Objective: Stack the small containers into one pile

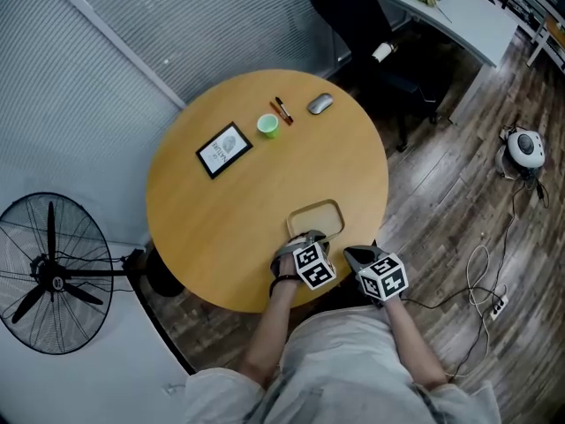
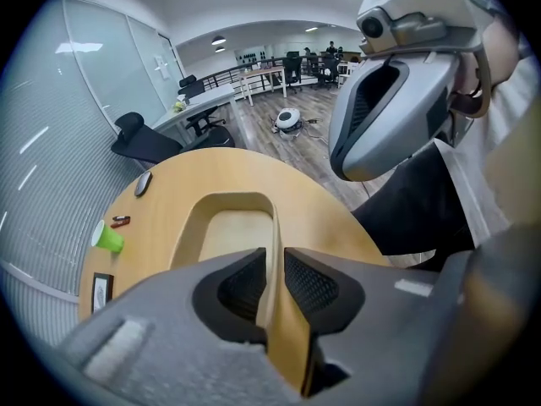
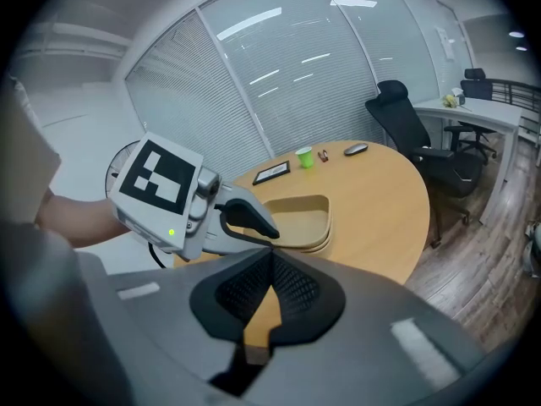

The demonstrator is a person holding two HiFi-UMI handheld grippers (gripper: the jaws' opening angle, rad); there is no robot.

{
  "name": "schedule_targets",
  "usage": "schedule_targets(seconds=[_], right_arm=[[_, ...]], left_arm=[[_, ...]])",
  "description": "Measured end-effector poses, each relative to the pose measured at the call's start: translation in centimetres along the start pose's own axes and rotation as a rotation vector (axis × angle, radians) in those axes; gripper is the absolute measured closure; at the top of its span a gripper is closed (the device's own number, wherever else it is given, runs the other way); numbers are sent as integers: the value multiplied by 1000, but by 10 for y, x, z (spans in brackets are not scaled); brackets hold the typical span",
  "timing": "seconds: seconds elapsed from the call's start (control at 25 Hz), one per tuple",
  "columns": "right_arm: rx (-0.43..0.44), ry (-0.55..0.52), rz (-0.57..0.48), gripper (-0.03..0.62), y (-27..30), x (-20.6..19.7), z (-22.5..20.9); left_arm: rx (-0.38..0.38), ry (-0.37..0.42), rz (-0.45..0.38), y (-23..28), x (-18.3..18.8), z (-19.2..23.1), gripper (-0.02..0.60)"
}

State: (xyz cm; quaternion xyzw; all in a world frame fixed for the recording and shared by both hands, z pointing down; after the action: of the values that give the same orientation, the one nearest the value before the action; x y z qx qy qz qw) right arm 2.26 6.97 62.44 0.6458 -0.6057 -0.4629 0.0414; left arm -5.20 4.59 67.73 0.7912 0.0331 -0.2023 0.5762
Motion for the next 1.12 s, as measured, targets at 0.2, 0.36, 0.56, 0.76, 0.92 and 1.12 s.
schedule_targets(seconds=[0.2,0.36,0.56,0.76,0.92,1.12], right_arm=[[-15,4,-27,595,0,4,-2],[-28,11,-55,595,0,9,-4],[-63,12,-104,595,6,12,-7],[-78,-12,-137,595,17,16,4],[-78,-24,-137,594,23,20,11],[-66,-39,-116,595,31,18,17]], left_arm=[[33,-116,-56,-19,-4,-4,509],[92,-259,-117,-39,-13,-5,509],[198,-480,-215,-64,-32,-4,509],[283,-708,-320,-90,-53,-7,509],[336,-799,-382,-104,-58,-5,511],[347,-840,-408,-103,-64,-7,511]])
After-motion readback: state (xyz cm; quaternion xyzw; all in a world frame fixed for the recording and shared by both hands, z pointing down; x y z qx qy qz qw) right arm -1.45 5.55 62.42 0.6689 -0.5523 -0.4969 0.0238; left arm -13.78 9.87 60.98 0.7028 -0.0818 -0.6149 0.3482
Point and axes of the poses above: the fingertips, and each gripper's own axes: y forward along the fingers, z to its left, x out of its top, the point moved 3 cm from there along -y, backward along the fingers, and after that the axes turned 15 degrees about y, right-handed, at the moved point
